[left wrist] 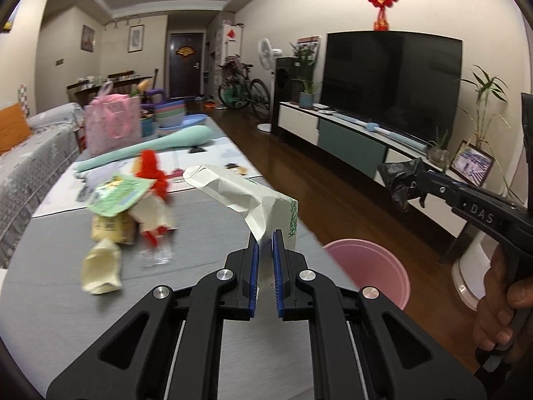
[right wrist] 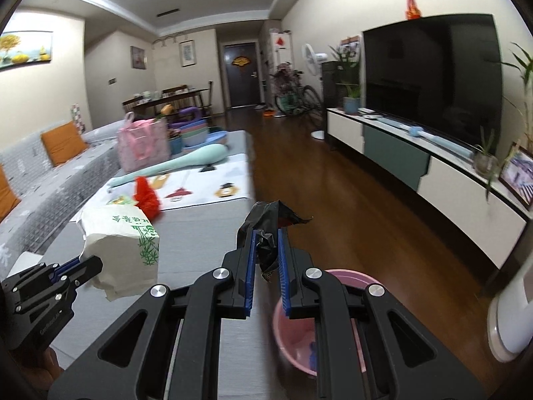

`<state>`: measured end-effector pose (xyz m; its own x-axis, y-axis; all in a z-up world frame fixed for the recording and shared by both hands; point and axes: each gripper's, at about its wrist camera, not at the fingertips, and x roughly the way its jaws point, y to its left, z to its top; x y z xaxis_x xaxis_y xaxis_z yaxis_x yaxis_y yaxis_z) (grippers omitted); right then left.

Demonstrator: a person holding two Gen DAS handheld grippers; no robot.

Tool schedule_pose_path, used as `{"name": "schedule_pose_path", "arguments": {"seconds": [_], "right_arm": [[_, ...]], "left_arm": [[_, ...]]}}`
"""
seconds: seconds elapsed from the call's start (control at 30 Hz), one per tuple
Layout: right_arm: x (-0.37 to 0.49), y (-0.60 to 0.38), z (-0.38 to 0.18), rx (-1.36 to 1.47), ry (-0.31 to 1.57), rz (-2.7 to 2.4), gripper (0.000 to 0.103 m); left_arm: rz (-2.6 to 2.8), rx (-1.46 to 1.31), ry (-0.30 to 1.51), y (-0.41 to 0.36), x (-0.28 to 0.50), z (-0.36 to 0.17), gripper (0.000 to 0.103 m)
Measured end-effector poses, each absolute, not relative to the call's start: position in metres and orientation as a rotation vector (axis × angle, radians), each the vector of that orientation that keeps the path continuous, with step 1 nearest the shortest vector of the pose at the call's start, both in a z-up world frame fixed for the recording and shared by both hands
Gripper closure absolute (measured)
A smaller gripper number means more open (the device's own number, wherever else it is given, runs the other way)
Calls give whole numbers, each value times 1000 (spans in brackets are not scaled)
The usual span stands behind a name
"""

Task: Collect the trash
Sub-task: 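Carry the white paper bag and black wrapper in both tools over the pink bin, then open the right tool then the left tool to drop both items into the bin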

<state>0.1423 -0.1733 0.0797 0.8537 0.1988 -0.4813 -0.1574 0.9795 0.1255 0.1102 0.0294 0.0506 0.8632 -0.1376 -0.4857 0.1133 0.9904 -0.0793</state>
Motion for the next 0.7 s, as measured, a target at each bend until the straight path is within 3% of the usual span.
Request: {"name": "schedule_pose_path", "arguments": {"seconds": [0.7], "right_arm": [[179, -267, 54, 179, 568, 17, 90]], "left_arm": [[-268, 5, 586, -90, 173, 24, 95]]}}
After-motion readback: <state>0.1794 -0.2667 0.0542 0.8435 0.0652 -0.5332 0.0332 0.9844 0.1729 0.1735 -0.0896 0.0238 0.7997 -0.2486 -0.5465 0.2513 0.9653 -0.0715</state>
